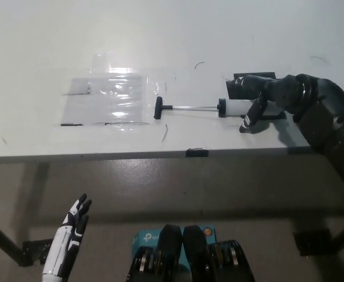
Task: The robot uses right hand to pick up a small white air pumper and uses its left hand to compress it, and then puts it on the desk
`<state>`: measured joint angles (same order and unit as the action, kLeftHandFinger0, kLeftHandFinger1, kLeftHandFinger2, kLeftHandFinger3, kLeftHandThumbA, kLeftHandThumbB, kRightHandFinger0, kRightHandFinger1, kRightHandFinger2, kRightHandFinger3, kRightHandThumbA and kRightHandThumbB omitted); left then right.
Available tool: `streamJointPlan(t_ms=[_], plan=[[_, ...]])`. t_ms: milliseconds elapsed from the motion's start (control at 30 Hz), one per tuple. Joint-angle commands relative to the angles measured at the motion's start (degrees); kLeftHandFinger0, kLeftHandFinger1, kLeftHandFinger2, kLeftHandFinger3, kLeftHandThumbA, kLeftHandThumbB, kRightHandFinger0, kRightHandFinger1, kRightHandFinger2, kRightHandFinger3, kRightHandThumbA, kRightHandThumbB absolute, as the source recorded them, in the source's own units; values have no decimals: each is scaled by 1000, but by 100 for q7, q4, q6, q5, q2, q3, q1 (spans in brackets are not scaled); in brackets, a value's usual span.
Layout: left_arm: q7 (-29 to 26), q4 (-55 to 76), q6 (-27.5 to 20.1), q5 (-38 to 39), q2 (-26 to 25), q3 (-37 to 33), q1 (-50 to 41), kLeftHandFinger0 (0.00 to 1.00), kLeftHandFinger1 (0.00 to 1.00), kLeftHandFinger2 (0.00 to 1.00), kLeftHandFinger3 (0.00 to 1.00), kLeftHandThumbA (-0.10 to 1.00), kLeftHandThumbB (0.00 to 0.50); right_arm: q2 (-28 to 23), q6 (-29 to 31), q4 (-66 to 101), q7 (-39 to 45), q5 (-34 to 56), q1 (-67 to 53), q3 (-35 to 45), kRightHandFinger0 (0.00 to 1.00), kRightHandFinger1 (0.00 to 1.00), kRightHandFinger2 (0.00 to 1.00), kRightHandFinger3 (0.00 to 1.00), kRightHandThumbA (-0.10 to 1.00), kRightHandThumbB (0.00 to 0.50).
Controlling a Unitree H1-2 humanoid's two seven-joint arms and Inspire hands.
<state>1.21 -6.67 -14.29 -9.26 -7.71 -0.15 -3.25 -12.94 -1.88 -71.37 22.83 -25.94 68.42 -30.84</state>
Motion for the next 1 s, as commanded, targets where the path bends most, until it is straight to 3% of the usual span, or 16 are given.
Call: streamJointPlan(t_ms=[0, 33, 67, 100, 133, 167, 200, 333, 367, 433, 467, 567, 600, 767, 833, 967], plan=[[-64, 84, -257, 33, -60, 30, 71, 1000, 1000, 1000, 1000, 1000, 36, 189, -110, -166, -418, -758, 398, -576, 807, 844, 878, 826, 691, 189], [-57, 95, -239, 41, -58, 30, 68, 1000, 1000, 1000, 1000, 1000, 38, 241, -65, -182, -626, -1020, 347, -849, 662, 667, 668, 719, 357, 146], [-49, 107, -223, 46, -58, 29, 66, 1000, 1000, 1000, 1000, 1000, 39, 282, 4, -190, -882, -1256, 288, -1133, 503, 572, 628, 687, 177, 183], [-43, 120, -224, 36, -84, 33, 58, 1000, 1000, 1000, 1000, 1000, 38, 318, 102, -165, -1099, -1341, 196, -1297, 161, 273, 387, 529, -25, 205], [-50, 132, -225, 16, -93, 35, 52, 1000, 1000, 1000, 1000, 1000, 38, 357, 192, -141, -1202, -1337, 102, -1363, 13, 158, 277, 411, -53, 208], [-48, 119, -238, 11, -95, 29, 70, 1000, 1000, 1000, 1000, 1000, 36, 356, 218, -154, -1231, -1324, 94, -1416, 94, 211, 311, 393, -43, 201], [-46, 100, -262, 0, -100, 19, 96, 1000, 1000, 1000, 1000, 1000, 32, 363, 267, -168, -1262, -1317, 62, -1461, 119, 206, 266, 347, -43, 196], [-24, 103, -231, 30, -103, 16, 113, 1000, 1000, 1000, 1000, 1000, 38, 396, 412, -249, -1508, -1285, -11, -1463, 2, 23, 115, 236, -45, 164], [-15, 107, -218, 36, -110, 16, 127, 1000, 1000, 1000, 1000, 1000, 39, 389, 465, -266, -1575, -1269, -23, -1434, 0, 4, 44, 173, -58, 158], [10, 104, -216, 39, -137, 9, 168, 1000, 1000, 1000, 1000, 1000, 33, 329, 647, -251, -1792, -1216, -82, -1332, 0, 0, 15, 97, -30, 145], [14, 102, -216, 41, -141, 8, 176, 1000, 1000, 1000, 1000, 1000, 33, 318, 671, -252, -1834, -1209, -90, -1304, 0, 37, 62, 97, -28, 144], [17, 93, -172, 20, -162, 4, 266, 1000, 1000, 1000, 1000, 1000, 34, 213, 806, -303, -2068, -1144, -124, -1170, 0, 238, 415, 143, -42, 141], [26, 97, -159, 45, -160, 6, 271, 1000, 1000, 1000, 1000, 1000, 33, 201, 810, -325, -2076, -1162, -120, -1162, 0, 254, 475, 142, -28, 134], [44, 124, -105, 56, -171, 1, 266, 1000, 1000, 1000, 1000, 1000, 19, 43, 957, -269, -2248, -1114, -204, -1003, 9, 297, 533, 155, -30, 141], [40, 155, -65, 39, -169, -1, 257, 1000, 1000, 1000, 1000, 1000, 17, -23, 1037, -217, -2370, -1105, -254, -933, 2, 321, 578, 159, -97, 143], [14, 116, -157, 58, -157, 11, 264, 1000, 1000, 1000, 1000, 1000, 3, -215, 1346, 50, -2679, -1051, -352, -743, 0, 443, 800, 401, -100, 165]])
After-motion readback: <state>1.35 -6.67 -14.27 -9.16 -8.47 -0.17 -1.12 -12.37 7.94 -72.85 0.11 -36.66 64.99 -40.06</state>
